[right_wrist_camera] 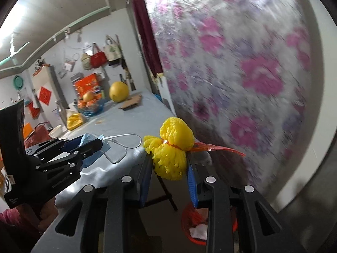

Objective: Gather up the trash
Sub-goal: 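Carry blue mask with left gripper while right gripper carries yellow yarn to basket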

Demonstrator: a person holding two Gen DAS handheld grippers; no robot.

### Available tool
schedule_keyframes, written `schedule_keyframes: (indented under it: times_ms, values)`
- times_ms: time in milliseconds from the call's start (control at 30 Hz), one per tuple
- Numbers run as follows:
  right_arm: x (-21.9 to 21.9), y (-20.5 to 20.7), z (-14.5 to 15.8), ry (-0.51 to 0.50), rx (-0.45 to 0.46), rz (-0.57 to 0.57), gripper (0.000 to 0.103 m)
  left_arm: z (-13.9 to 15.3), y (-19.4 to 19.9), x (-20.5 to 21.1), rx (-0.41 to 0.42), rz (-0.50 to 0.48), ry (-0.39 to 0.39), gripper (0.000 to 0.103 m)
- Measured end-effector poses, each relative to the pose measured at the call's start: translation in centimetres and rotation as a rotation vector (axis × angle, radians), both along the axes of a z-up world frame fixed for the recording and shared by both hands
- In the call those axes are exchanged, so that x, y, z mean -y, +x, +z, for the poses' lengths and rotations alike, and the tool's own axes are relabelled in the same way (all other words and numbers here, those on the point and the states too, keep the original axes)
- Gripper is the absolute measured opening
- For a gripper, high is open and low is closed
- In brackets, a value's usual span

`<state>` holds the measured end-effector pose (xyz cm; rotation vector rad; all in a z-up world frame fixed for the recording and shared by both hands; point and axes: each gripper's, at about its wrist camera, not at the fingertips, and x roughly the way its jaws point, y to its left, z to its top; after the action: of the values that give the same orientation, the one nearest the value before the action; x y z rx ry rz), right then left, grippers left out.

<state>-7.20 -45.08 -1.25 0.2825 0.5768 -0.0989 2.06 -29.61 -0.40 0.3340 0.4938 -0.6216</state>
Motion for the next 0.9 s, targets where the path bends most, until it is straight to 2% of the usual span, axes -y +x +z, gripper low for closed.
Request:
schedule_keyframes:
  times_ms: [400,533,700,900]
  values:
    - [5.4,-0.7,-7.3,0.089,-0.12,-0.092,0.031,-6.2,0.2,7.3,-0.122,-0.115,0.123,0.03]
    - [6.3,-0.4,-9.9,0.103,-0.165,-0.116,0.031,-7.9,0.3,8.3,-0.155,-0.131,0.151,0.03]
    - [7.4,0.3,-14.6,0.137,-0.24,-0.134,0.031,-9.9,0.9,9.5,-0.195,-0.137,0.187,0.03]
    - [7.0,2.1,-20.0,0.195,-0.345,-0.11,0.033,-10.8,1.6,9.8,-0.212,-0.131,0.206,0.03]
